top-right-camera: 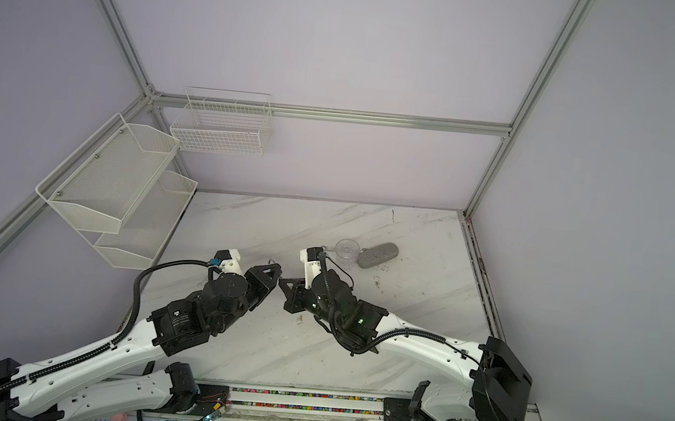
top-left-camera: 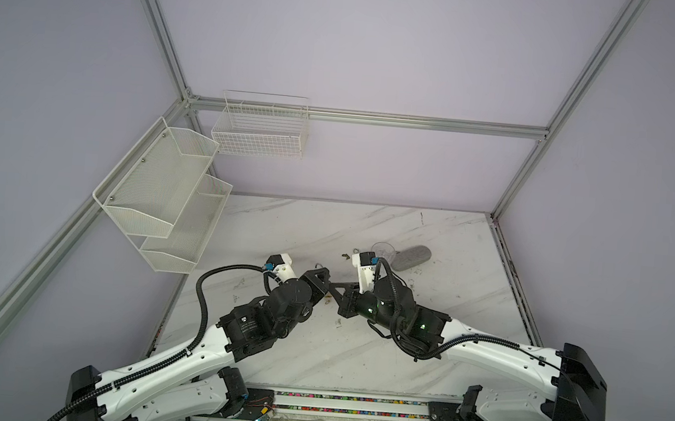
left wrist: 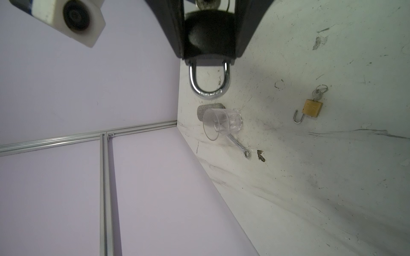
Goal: Unlock with the key
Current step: 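Twist the right gripper to turn the key in the padlock, then open the right gripper and pull it back from the key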
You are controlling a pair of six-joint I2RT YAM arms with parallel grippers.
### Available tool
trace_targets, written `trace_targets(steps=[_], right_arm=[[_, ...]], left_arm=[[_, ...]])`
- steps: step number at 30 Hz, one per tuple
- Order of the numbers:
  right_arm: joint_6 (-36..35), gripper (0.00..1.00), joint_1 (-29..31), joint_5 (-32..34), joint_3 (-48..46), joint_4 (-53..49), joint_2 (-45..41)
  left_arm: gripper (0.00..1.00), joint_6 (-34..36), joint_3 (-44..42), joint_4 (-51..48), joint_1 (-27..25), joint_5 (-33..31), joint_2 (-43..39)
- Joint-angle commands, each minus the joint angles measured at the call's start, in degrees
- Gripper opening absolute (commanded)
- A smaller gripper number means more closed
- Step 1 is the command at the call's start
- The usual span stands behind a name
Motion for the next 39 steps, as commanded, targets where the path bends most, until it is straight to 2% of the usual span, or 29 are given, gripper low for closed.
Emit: trace_targets(steps=[1,14,26,29,34,39], right_arm=[[2.89,0.00,-1.13,-3.63,2.23,7.82,1.95],[16.41,0.00,-2.78,-9.64,-4.31,17.14,1.42],[27.85,0.00,-2.94,-13.09,-8.28,25.05,4.33],[27.77,0.00,-2.93,-12.41,-8.66,25.23,3.84],[22.22,0.00,-2.96,-9.37,-6.76,18.59,2.50],[15.75,0.14,-2.94,-4.98,-5.57,11.34,-1.71]], left_arm=[[0.00,0.85,2.41,9.15,-3.80,11.85,0.07],[0.00,-1.17,-1.52,9.16,-3.70,3.67,-3.59],[0.00,-1.97,-2.33,10.15,-3.72,2.66,-4.62],[0.00,-1.82,-2.23,9.66,-3.70,2.18,-4.71],[0.00,2.41,-0.12,6.14,-3.70,-0.87,-5.45],[0.00,8.59,3.05,0.86,-3.72,-3.36,-6.72]])
